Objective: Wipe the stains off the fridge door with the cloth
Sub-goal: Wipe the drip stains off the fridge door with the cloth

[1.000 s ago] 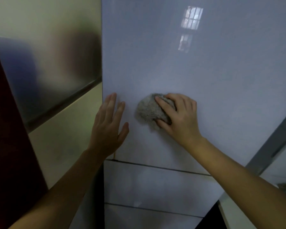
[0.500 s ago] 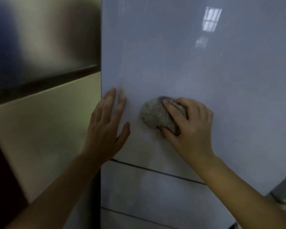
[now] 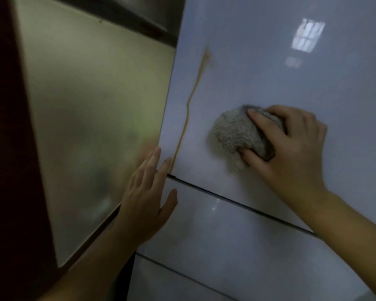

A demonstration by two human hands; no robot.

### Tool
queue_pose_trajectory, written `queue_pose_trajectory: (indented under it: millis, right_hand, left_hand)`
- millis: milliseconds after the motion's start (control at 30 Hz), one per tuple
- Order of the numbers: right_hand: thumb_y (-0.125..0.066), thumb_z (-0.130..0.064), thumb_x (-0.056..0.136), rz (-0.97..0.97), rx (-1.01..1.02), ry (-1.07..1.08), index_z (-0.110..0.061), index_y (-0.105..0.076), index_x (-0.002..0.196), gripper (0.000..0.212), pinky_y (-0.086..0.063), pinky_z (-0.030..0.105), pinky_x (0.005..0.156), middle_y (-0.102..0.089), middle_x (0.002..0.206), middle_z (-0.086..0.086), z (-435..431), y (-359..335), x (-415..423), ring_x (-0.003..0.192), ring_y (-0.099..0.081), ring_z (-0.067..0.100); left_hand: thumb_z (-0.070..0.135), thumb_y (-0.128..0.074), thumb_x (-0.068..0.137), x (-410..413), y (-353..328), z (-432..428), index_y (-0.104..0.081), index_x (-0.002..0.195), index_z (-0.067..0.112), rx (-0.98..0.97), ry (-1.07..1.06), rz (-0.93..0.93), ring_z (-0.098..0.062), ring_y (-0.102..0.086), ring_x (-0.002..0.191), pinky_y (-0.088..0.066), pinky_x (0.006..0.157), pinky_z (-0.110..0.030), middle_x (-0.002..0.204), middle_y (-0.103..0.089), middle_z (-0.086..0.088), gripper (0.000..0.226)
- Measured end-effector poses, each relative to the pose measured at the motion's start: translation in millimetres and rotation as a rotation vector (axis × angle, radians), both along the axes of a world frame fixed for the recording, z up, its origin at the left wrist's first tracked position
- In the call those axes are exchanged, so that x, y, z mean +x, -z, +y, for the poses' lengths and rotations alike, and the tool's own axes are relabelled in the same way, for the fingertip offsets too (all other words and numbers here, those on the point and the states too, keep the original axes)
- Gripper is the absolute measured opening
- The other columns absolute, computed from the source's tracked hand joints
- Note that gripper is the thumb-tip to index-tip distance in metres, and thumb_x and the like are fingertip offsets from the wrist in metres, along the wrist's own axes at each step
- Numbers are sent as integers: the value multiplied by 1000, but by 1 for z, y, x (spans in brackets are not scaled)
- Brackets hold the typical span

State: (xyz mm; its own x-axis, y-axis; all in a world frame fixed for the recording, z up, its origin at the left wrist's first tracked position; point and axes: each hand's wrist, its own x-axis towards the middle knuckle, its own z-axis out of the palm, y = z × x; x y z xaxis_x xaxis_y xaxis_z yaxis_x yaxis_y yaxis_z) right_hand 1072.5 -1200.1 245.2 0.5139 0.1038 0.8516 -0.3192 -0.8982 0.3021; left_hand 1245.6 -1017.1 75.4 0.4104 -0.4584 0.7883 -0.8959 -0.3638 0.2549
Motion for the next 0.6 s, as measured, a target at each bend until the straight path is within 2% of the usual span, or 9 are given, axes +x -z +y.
queue_pose_trajectory:
  millis: [100, 233, 467, 600]
  right_hand:
    - [-74, -44, 79, 18, -5, 22, -19, -62, 136, 64, -30, 40, 93, -58, 128, 12, 5, 1, 0, 117, -46, 29]
    - [-76, -42, 75, 74, -20, 42, -19, -62, 136, 66, -31, 40, 91, -58, 127, 11, 10, 4, 4, 116, -47, 31]
    - [-82, -35, 73, 152, -31, 8, -16, -66, 131, 63, -26, 36, 92, -60, 125, 10, 16, -4, 12, 115, -49, 30]
    - [-82, -35, 75, 137, -46, -6, -17, -66, 130, 61, -29, 37, 90, -61, 123, 10, 25, -25, 25, 112, -52, 32]
  left_hand:
    - [41, -42, 99, -2, 18, -4, -36, 154, 6, 14, 33, 20, -30, -25, 154, -29, 120, -42, 166, -25, -14, 67]
    - [41, -43, 98, 2, 24, -6, -35, 155, 6, 12, 52, 38, -23, -20, 155, -28, 121, -41, 166, -25, -12, 68]
    - [42, -43, 98, 12, 26, 0, -37, 154, 5, 65, 44, 44, -28, -23, 155, -30, 121, -40, 167, -23, -14, 68]
    - [40, -45, 98, 12, 27, -1, -36, 155, 5, 52, 72, 70, -27, -22, 155, -35, 120, -41, 168, -20, -13, 68]
